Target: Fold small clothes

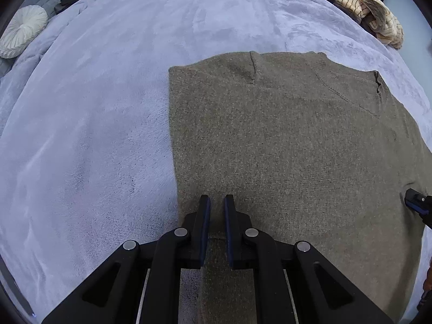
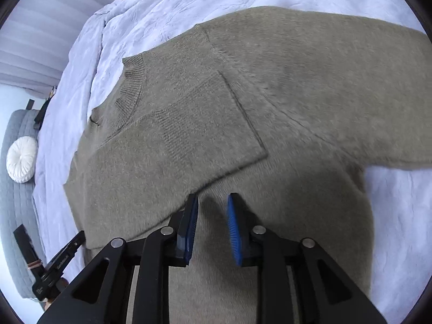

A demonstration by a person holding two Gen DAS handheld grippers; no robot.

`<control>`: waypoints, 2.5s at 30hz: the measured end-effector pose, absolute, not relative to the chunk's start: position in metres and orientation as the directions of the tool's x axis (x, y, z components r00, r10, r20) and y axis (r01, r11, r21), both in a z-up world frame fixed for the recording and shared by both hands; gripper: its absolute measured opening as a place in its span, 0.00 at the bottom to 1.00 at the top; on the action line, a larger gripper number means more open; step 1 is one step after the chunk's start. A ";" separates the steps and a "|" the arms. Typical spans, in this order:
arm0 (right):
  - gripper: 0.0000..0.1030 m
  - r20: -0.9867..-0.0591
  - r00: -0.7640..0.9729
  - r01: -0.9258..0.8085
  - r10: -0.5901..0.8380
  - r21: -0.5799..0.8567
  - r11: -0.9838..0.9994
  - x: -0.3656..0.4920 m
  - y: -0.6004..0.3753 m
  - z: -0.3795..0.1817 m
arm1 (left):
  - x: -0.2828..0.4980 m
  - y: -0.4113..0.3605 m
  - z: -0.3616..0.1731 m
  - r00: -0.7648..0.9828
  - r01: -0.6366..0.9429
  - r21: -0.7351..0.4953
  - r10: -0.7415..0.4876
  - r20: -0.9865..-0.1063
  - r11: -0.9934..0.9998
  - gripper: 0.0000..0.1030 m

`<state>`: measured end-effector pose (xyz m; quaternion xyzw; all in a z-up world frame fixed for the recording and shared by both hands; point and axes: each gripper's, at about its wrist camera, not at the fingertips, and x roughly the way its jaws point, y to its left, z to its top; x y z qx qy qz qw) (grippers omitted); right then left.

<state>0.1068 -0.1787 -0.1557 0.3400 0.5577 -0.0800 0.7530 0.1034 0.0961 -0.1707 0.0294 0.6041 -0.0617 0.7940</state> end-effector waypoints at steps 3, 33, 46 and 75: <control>0.35 -0.885 0.368 0.505 0.285 0.448 0.738 0.099 -0.187 -0.153 | 0.099 0.092 -0.163 0.258 0.125 -0.020 -0.051 -0.965 0.992 0.11; 0.68 -0.840 0.382 0.566 0.385 0.542 0.621 -0.077 -0.258 -0.163 | -0.009 -0.006 -0.144 0.152 0.280 -0.011 -0.056 -0.987 0.960 0.99; 0.69 -0.813 0.554 0.727 0.179 0.577 0.372 -0.152 -0.416 -0.156 | -0.029 -0.105 -0.135 0.109 0.398 -0.060 -0.112 -0.988 0.915 0.99; 0.06 -0.303 0.951 0.307 0.054 0.945 -0.110 -0.173 -0.532 -0.167 | 0.009 -0.173 -0.120 0.196 0.440 -0.100 -0.204 -0.959 0.892 0.94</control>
